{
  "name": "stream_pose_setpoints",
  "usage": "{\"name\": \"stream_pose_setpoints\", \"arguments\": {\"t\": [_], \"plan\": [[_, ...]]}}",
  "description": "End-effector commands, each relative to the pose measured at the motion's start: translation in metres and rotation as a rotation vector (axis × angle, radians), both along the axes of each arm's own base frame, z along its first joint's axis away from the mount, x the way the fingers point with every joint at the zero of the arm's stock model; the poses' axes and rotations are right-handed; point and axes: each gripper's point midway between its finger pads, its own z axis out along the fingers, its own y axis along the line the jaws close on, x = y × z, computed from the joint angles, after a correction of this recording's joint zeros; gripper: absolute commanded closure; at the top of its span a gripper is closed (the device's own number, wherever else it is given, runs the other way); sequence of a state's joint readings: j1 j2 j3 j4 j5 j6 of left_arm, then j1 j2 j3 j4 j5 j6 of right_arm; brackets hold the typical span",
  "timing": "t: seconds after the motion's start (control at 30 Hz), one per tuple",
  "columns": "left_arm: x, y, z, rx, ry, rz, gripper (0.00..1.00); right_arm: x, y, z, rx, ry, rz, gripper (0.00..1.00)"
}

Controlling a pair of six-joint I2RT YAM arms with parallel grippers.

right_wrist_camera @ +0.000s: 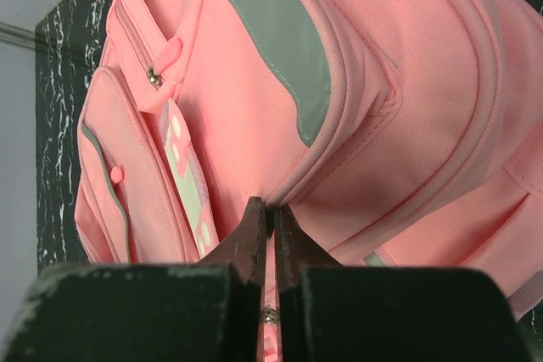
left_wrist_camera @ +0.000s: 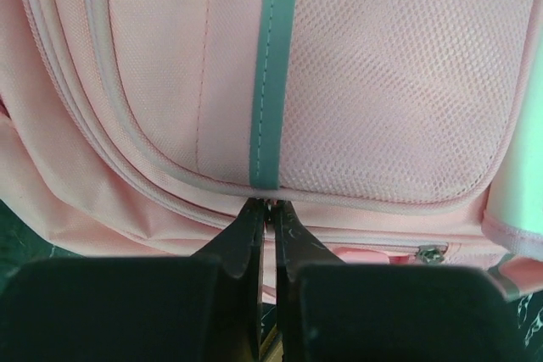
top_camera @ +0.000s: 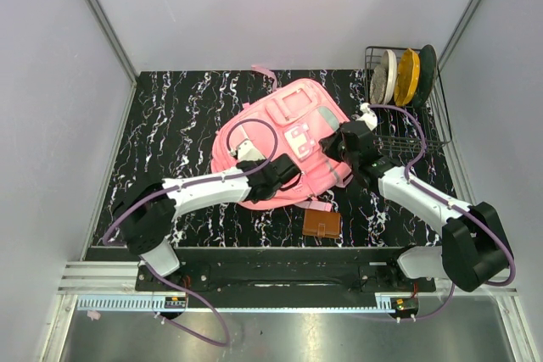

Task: Pack the student bag
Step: Unzip the student bag at the center of the board.

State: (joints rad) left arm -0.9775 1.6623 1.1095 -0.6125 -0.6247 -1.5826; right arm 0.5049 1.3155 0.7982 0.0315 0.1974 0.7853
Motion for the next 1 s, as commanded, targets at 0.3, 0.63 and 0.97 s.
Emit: {"name": "stream_pose_setpoints", "arguments": {"t": [0.3,0.63,0.97], "plan": [[-0.034,0.088,0.029,0.184,-0.133,-0.223,1.0,0.043,0.019,0.046,-0.078,-0.127,0.124,1.0],[-0.061,0.046,0.058,0.15,-0.169,-0.548,1.0,0.095,0.058,0.031,-0.149,-0.057,0.326,1.0],[-0.054,0.014,0.075,0.084,-0.221,-0.597,1.0,0.041,0.045,0.044,-0.004,0.107,0.326,0.21]]}}
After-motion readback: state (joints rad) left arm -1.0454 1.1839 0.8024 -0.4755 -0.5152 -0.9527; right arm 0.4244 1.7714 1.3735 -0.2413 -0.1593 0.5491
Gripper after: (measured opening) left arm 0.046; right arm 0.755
